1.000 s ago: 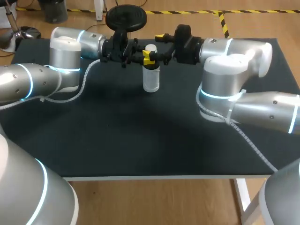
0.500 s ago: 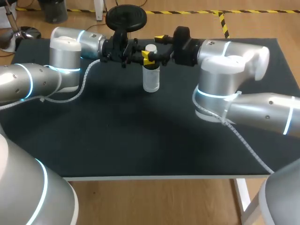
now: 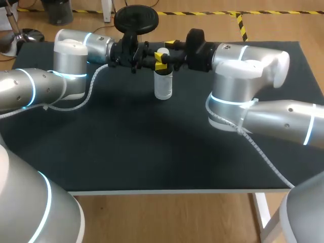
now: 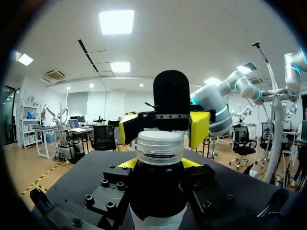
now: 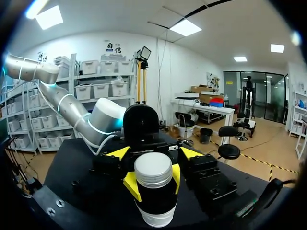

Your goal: Unscrew the bottle cap

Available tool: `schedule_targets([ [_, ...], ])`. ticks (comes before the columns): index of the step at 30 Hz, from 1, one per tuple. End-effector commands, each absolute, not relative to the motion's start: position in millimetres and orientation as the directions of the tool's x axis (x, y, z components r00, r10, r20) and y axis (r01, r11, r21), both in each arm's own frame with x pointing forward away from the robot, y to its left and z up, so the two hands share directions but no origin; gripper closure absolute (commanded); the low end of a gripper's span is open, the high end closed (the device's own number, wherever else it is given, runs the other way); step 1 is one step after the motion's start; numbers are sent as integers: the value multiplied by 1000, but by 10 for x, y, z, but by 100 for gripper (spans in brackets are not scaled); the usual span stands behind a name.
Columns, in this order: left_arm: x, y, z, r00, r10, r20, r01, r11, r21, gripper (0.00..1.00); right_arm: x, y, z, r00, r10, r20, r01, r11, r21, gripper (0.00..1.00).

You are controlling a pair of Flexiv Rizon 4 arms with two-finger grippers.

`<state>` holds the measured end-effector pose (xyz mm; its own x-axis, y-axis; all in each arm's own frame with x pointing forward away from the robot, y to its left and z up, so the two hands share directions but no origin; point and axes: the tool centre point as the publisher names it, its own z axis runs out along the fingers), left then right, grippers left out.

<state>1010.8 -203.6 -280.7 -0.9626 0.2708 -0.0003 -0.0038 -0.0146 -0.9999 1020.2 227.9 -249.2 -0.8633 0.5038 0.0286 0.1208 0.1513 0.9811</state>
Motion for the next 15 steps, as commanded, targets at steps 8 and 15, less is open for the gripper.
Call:
schedule_targets([
  [8,10138,-2041,-2819,-961,277,0,-5,-16,-1000,100,10204,2289,-2512,-862,506,32,124,150,981,100],
  [15,10138,-2041,-2819,-961,277,0,-5,-16,-1000,100,10204,2273,-2535,-902,430,31,108,157,982,100],
])
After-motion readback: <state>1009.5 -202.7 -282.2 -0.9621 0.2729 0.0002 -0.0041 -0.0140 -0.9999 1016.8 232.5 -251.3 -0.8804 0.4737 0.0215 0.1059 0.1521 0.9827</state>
